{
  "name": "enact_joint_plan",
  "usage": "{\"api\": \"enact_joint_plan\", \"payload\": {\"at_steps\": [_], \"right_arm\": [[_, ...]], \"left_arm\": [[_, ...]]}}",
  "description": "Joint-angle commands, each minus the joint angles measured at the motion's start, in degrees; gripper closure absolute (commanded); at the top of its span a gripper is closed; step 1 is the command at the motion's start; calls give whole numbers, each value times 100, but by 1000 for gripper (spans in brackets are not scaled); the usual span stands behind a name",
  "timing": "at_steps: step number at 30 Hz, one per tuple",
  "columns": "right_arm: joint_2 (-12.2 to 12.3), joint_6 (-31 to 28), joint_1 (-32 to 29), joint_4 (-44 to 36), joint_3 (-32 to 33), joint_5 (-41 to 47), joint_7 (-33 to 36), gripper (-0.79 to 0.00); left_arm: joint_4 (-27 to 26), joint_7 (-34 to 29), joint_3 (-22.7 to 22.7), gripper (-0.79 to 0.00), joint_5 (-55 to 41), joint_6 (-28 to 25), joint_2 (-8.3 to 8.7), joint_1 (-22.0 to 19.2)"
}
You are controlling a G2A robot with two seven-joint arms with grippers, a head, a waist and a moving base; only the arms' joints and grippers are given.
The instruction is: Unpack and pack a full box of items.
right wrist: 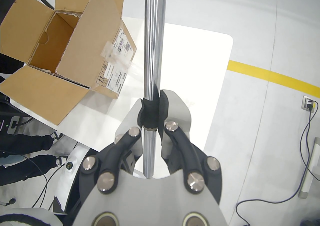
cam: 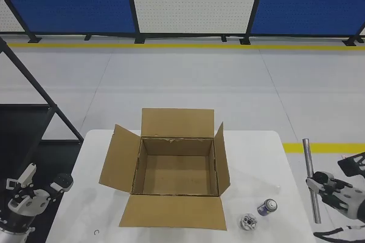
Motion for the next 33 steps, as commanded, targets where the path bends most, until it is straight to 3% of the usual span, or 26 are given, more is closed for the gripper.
{"api": "enact_joint_plan", "payload": {"at_steps": [1, 5, 10, 18, 27, 29, 33], "right_arm": [[0, 0, 0, 0, 0, 0, 0, 0], [0, -14, -21, -11, -26, -3, -76, 0], [75, -131, 360, -245, -700, -173, -251, 0], [158, 531, 2736, 39, -2926, -394, 117, 0], [-213, 1637, 5421, 1436, -5844, -627, -14, 0], [-292, 1676, 5702, 1655, -6175, -591, -65, 0], [-292, 1676, 5702, 1655, -6175, -591, -65, 0]], "left_arm": [[0, 0, 0, -785, 0, 0, 0, 0], [0, 0, 0, -785, 0, 0, 0, 0], [-71, 307, 7, -785, 13, 110, -9, -28], [-221, 524, 77, -785, 75, 95, -20, -91], [-294, 571, 85, -785, 58, 28, -44, 87], [-294, 571, 85, -785, 58, 28, -44, 87], [-294, 571, 85, -785, 58, 28, -44, 87]]}}
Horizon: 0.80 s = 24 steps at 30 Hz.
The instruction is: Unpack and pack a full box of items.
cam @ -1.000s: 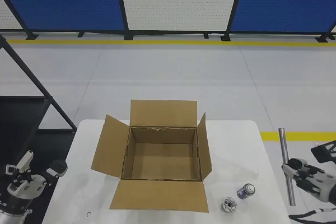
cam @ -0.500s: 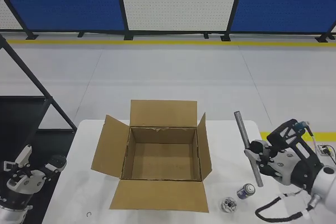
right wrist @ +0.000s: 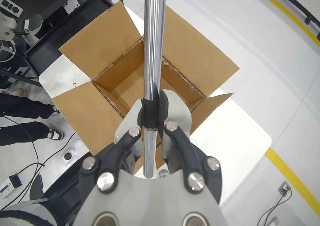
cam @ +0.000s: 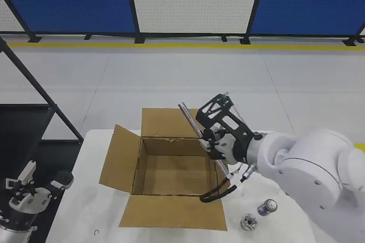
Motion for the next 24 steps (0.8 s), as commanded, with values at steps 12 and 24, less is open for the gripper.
{"api": "enact_joint_plan", "payload": {"at_steps": [12, 24], "right_arm": [[-4, -170, -100, 15, -55, 39, -124, 0], [-848, -1064, 1593, 2653, -2257, 854, -465, 0]], "left_arm": [[-24, -2, 60, -785, 19, 323, 12, -41], [-61, 127, 189, -785, -244, 911, 35, -406]]}}
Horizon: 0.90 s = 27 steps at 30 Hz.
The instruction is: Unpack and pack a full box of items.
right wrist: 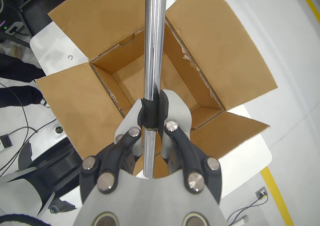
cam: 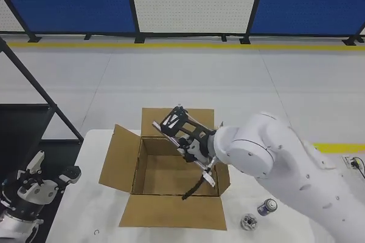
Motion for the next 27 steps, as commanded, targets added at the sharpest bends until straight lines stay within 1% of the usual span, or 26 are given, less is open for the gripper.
{"api": "enact_joint_plan", "payload": {"at_steps": [1, 4, 8, 11, 13, 26, 27], "right_arm": [[-202, -217, 245, 623, -341, 302, -172, 0], [-468, -454, 433, 1312, -718, 537, -402, 0], [-781, -631, 542, 2057, -1124, 557, -731, 0], [-1011, -627, 559, 2472, -1383, 486, -964, 0], [-1138, -519, 568, 2734, -1485, 510, -1001, 0], [-1138, -519, 568, 2734, -1485, 510, -1001, 0], [-1137, -503, 478, 2775, -1495, 478, -1080, 0]], "left_arm": [[1, -1, -1, -785, -1, -2, 0, 1], [1, -1, -1, -785, -1, -2, 0, 1], [1, -1, -1, -785, -1, -2, 0, 1], [1, -1, -1, -785, -1, -2, 0, 1], [1, -1, -1, -785, -1, -2, 0, 1], [1, -1, -1, -785, -1, -2, 0, 1], [1, -1, -1, -785, -1, -2, 0, 1]]}}
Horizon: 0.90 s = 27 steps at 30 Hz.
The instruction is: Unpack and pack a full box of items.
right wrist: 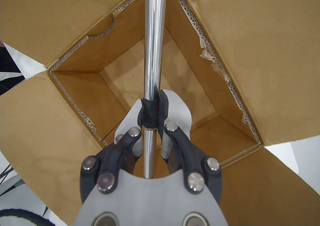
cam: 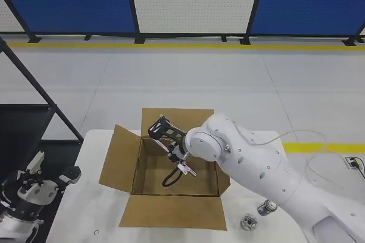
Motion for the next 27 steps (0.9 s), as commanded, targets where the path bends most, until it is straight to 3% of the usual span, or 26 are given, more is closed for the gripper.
{"api": "enact_joint_plan", "payload": {"at_steps": [1, 6, 15, 27], "right_arm": [[-6, -18, -144, 66, -21, -78, -154, 0], [-115, -599, -350, 513, -143, -156, -306, 0], [-578, -1096, -510, 1612, -419, -273, -670, 0], [-1229, -1317, -481, 2829, -644, -587, -736, 0]], "left_arm": [[-11, 33, 8, -785, 27, 4, -1, 10], [-26, 36, 23, -785, 214, 57, 9, 53], [-52, -11, 22, -785, 284, 62, 14, 98], [-73, 26, 23, -785, 280, 33, 12, 126]]}}
